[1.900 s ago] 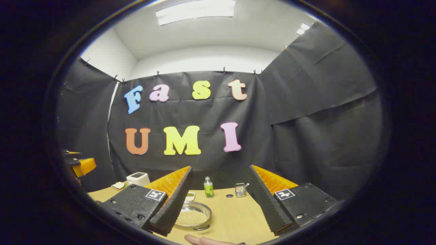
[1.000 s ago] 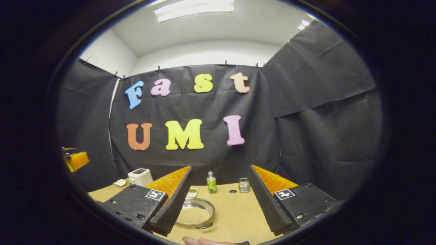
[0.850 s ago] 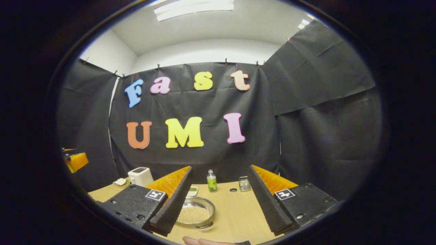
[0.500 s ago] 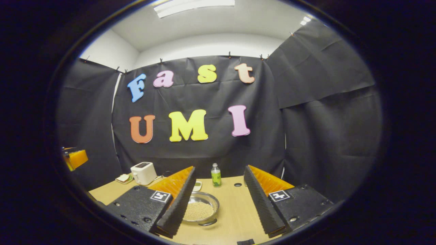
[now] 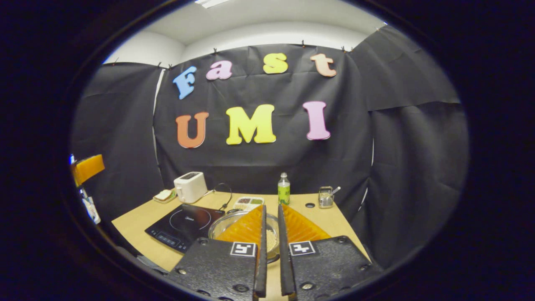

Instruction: First push the handle of the pot to place it horizontally, then grasp the pot with both hands and set it on the induction cooktop.

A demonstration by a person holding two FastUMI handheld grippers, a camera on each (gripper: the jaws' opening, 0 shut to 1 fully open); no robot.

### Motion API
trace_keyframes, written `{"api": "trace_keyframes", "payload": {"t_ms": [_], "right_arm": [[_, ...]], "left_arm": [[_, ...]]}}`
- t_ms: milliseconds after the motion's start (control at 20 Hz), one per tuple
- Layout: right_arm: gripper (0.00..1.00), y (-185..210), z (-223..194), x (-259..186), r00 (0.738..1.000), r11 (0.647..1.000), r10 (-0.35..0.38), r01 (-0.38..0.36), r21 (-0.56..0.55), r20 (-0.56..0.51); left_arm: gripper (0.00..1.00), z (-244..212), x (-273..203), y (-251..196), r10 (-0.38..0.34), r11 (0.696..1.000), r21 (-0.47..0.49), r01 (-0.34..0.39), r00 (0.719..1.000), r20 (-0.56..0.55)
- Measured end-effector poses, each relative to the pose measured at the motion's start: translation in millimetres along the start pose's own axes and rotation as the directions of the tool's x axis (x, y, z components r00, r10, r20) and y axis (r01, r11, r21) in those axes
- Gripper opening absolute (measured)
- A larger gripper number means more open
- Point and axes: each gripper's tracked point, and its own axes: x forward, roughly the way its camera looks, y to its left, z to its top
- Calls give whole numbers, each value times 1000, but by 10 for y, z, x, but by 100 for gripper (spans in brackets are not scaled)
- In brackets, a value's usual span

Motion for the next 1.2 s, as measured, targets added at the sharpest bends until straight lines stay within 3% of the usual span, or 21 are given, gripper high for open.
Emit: {"api": "trace_keyframes", "payload": {"t_ms": [50,150,350,500,550,600,700,750,800,1200], "right_arm": [[10,28,-84,39,1000,1000,3,-3,-3,-23],[1,152,-273,115,997,999,27,-29,-19,-69],[4,203,-599,282,988,999,36,-39,-15,-151],[4,201,-719,410,989,998,31,-39,-52,-145],[4,236,-796,465,987,997,47,-56,-60,-152],[1,306,-913,514,982,994,76,-88,-60,-172],[4,423,-1177,585,962,986,156,-166,-27,-226],[4,428,-1305,621,952,982,175,-186,-20,-252],[2,383,-1415,687,944,982,176,-187,-14,-278],[4,384,-2011,843,877,973,215,-230,17,-430]], "left_arm": [[96,-21,6,9,1,1000,-1,-1,1000,-3],[96,-60,15,58,7,1000,-10,-7,1000,-8],[96,-89,161,169,10,1000,-21,-10,1000,1],[96,-41,333,250,30,1000,-8,-30,1000,3],[89,-24,378,288,49,999,4,-49,999,8],[96,-3,413,314,69,998,12,-69,998,15],[95,55,420,216,66,998,18,-67,997,45],[85,96,425,159,59,998,13,-60,996,66],[94,109,442,117,56,998,3,-57,995,79],[94,-185,775,15,22,999,-34,-21,1000,21]]}}
